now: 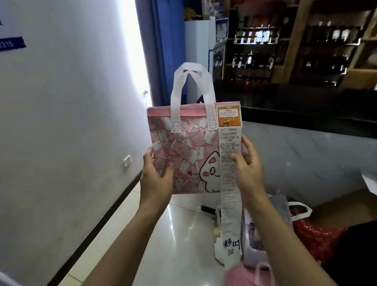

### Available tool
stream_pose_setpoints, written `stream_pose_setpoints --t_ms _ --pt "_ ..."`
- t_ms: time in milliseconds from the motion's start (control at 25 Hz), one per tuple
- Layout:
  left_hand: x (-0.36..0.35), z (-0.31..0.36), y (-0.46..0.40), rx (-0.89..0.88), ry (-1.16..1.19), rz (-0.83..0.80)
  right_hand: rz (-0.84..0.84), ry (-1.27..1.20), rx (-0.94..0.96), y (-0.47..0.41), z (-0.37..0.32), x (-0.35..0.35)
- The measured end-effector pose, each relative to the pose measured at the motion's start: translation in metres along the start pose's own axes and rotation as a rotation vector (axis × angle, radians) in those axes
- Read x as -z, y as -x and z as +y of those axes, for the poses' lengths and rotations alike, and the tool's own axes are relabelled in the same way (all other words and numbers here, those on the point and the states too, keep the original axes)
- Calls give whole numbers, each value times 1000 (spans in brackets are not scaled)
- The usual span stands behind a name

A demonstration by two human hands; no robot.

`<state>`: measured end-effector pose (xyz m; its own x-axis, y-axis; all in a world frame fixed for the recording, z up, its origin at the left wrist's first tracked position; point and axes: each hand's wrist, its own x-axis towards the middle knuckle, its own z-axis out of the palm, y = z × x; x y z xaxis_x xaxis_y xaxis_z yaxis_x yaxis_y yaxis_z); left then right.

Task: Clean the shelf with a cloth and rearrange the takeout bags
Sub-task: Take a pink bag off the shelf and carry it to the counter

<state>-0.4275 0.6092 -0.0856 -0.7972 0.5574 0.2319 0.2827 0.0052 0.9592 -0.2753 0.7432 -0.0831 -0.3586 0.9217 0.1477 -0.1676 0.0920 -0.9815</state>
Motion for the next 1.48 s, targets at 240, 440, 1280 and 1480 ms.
stream_pose_setpoints --t_ms 240,440,1280,1480 --pt "-47 -3 -120 -44 -43 -70 112 32 62 -102 -6 -20" --pt "-84 -8 -214 -116 -6 -154 205 45 112 -184 -7 -38" --pt "-276 -43 -495 -24 -32 -261 284 9 203 -522 40 -38" --pt "-309 -63 -538 -12 -16 -334 329 29 201 -573 60 -31"
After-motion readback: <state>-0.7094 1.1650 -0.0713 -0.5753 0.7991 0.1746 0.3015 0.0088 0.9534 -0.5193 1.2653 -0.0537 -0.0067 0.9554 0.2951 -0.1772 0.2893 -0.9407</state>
